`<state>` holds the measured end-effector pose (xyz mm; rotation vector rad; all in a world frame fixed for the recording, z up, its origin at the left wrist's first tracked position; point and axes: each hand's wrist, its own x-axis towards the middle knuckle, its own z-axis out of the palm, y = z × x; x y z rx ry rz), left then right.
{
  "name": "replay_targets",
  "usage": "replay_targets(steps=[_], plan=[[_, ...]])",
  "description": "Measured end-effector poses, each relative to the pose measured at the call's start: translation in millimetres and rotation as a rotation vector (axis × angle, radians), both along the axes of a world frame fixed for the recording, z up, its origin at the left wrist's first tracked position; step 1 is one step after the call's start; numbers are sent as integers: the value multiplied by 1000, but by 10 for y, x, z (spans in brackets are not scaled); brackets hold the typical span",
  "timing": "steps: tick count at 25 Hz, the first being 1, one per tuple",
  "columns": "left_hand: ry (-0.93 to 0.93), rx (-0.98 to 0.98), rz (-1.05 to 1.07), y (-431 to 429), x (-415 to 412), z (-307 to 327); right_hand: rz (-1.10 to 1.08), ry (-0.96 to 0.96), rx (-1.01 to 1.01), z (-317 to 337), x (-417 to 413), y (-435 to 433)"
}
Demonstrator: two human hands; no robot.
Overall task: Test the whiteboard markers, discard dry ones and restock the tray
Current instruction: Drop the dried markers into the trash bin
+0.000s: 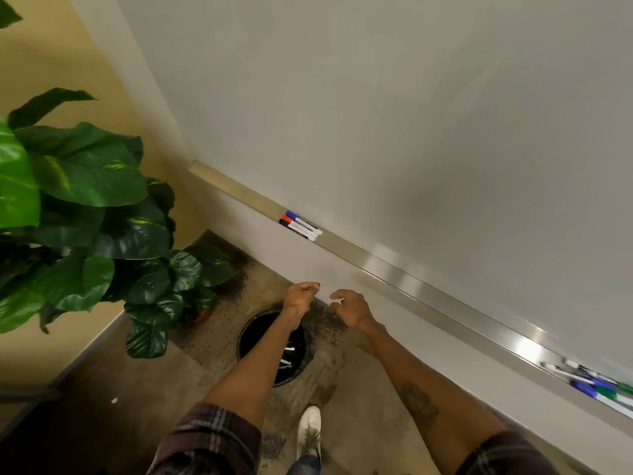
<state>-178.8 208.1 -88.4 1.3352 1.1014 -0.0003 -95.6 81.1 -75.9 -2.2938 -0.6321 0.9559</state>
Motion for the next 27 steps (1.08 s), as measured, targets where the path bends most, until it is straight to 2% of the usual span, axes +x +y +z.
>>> replay_targets(steps=[9, 20, 25, 27], plan=[[-66, 55, -238, -1500, 879, 288, -271, -206, 101, 269, 827, -1605], [-107, 31, -462, -3288, 1716, 316, -646, -256, 134, 150, 1398, -3821], [-117, -20, -543, -4021, 1944, 221, -959, -244, 161, 70, 1490, -4723], [-111, -68, -556, -4284, 2030, 200, -1098, -184, 190, 13, 1550, -5003]])
